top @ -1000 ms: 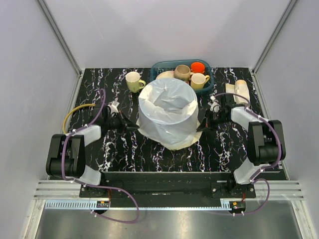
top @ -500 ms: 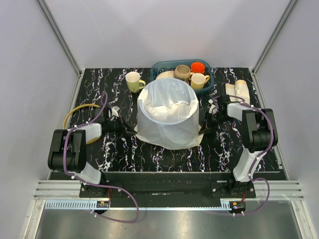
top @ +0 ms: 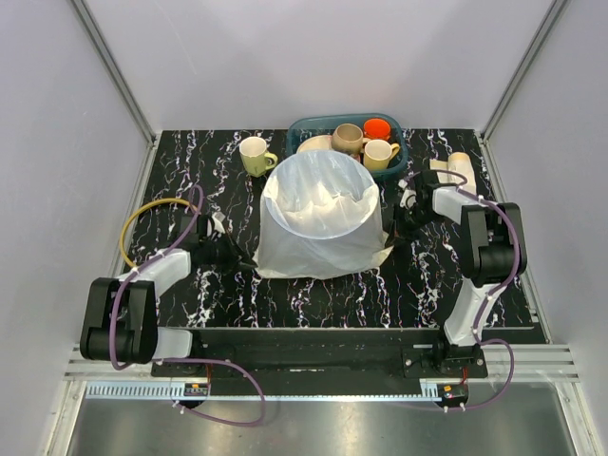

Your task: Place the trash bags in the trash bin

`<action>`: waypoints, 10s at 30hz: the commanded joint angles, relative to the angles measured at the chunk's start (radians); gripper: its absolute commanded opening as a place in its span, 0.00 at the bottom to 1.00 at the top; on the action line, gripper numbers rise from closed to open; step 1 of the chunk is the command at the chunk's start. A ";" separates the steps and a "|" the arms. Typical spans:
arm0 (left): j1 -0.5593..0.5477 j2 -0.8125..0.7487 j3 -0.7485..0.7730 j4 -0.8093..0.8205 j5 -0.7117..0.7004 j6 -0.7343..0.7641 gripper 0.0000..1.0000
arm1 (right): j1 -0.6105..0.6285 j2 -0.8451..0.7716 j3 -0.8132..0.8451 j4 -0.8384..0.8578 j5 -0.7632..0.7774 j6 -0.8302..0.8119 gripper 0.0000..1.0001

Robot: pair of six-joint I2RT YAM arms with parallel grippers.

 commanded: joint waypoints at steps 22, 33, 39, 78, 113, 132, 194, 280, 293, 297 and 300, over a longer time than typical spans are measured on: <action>0.284 -0.190 0.655 -0.374 0.213 1.011 0.97 | -0.190 -0.567 0.118 -0.137 -0.202 -0.610 0.96; 0.198 0.032 0.829 -0.796 0.612 1.850 0.98 | -0.081 -0.490 0.285 -0.365 -0.515 -0.999 0.96; 0.048 0.135 0.840 -0.688 0.598 1.781 0.82 | 0.055 -0.521 0.170 -0.202 -0.467 -0.989 0.94; -0.035 0.204 0.606 -0.559 0.509 1.912 0.00 | 0.083 -0.486 -0.135 0.060 -0.489 -1.073 0.00; 0.075 -0.061 0.606 -0.725 0.508 1.797 0.84 | 0.040 -0.565 0.020 -0.142 -0.372 -1.059 0.93; -0.007 0.090 0.692 -0.500 0.653 1.755 0.86 | 0.075 -0.369 0.241 -0.194 -0.572 -1.201 0.75; 0.140 0.158 0.820 -1.229 0.656 2.353 0.41 | 0.049 -0.625 0.041 -0.188 -0.500 -0.909 0.88; 0.020 0.063 0.500 -0.803 0.520 2.082 0.57 | 0.089 -0.516 -0.009 -0.149 -0.429 -1.187 0.34; 0.026 0.000 0.629 -0.806 0.623 2.025 0.96 | 0.080 -0.515 0.173 -0.280 -0.613 -1.271 0.97; -0.009 0.034 0.662 -0.774 0.620 1.973 0.97 | 0.104 -0.446 0.239 -0.294 -0.635 -1.274 0.97; -0.026 0.044 0.668 -0.698 0.617 1.900 0.96 | 0.120 -0.420 0.245 -0.300 -0.653 -1.265 0.88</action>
